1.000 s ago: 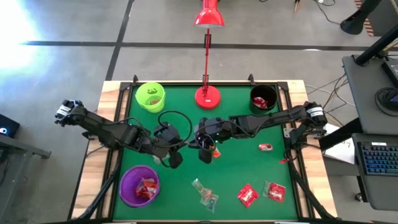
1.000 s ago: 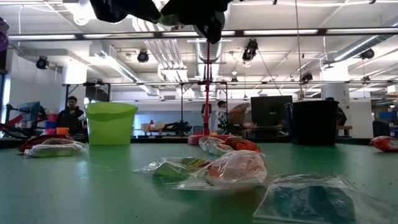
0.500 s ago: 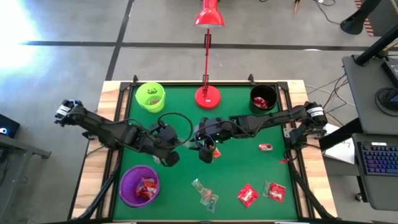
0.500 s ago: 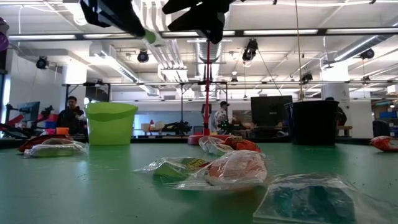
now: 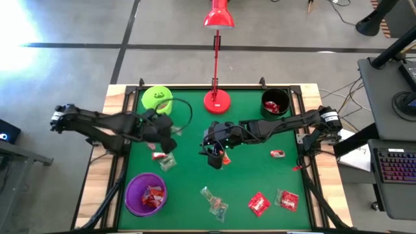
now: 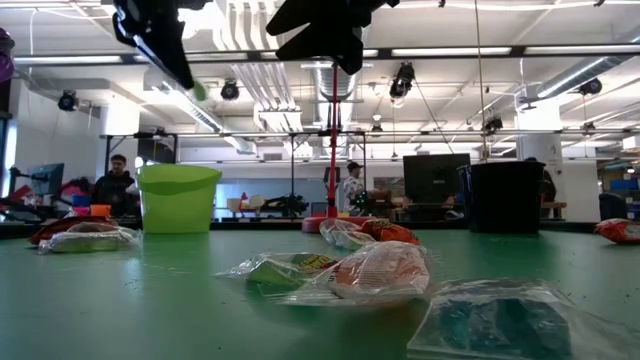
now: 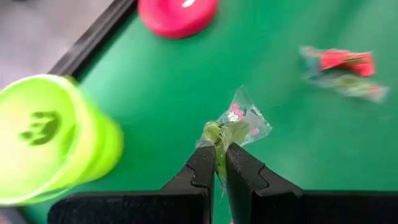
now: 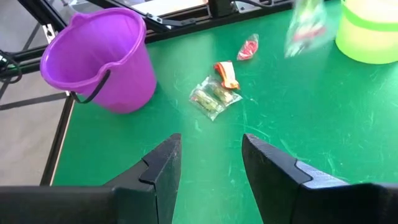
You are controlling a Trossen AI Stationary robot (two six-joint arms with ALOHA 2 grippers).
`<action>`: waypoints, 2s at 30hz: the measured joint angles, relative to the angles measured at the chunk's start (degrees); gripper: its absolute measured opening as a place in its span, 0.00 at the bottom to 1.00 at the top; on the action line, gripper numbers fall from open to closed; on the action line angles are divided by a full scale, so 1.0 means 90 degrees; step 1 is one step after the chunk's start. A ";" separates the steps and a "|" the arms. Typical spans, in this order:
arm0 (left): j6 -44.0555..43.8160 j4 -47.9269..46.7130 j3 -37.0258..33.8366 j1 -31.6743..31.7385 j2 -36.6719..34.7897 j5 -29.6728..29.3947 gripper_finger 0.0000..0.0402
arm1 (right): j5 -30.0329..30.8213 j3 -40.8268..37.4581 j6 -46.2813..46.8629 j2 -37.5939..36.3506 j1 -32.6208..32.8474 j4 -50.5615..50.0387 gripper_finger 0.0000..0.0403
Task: Sort candy
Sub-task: Put the transparent candy into the green bucket, then put the orange candy into the violet bucket
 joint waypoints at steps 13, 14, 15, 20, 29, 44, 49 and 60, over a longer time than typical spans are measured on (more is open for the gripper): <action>0.0863 -0.1093 0.0000 0.1553 -0.0784 -0.0791 0.00 | 0.0002 0.0000 0.0000 0.0000 -0.0038 -0.0121 0.40; 0.0933 -0.1147 0.0000 0.1711 -0.0805 -0.0876 0.00 | 0.0005 0.0000 0.0000 0.0000 -0.0056 -0.0120 0.40; 0.1012 -0.1158 -0.0006 0.1867 -0.0824 -0.0962 0.00 | 0.0013 0.0000 0.0003 0.0000 -0.0076 -0.0120 0.40; 0.1434 -0.1142 -0.0056 0.2683 -0.0874 -0.1071 0.00 | 0.0117 0.0000 0.0017 0.0000 -0.0199 -0.0112 0.40; 0.2478 -0.0493 -0.0444 0.3933 -0.0845 -0.0652 0.01 | 0.0114 0.0000 0.0021 0.0000 -0.0418 -0.0108 0.40; 0.3223 0.0433 -0.0597 0.4829 -0.0587 -0.0208 0.22 | 0.0107 -0.0002 0.0248 0.0000 -0.0481 -0.0122 0.40; 0.3497 0.0423 -0.0597 0.4829 -0.0589 -0.0094 0.30 | 0.0106 -0.0007 0.0350 0.0000 -0.0512 -0.0144 0.40; 0.3508 -0.0100 -0.0647 0.4594 -0.0597 0.3258 0.33 | 0.0112 -0.0007 0.0403 0.0000 -0.0626 -0.0147 0.40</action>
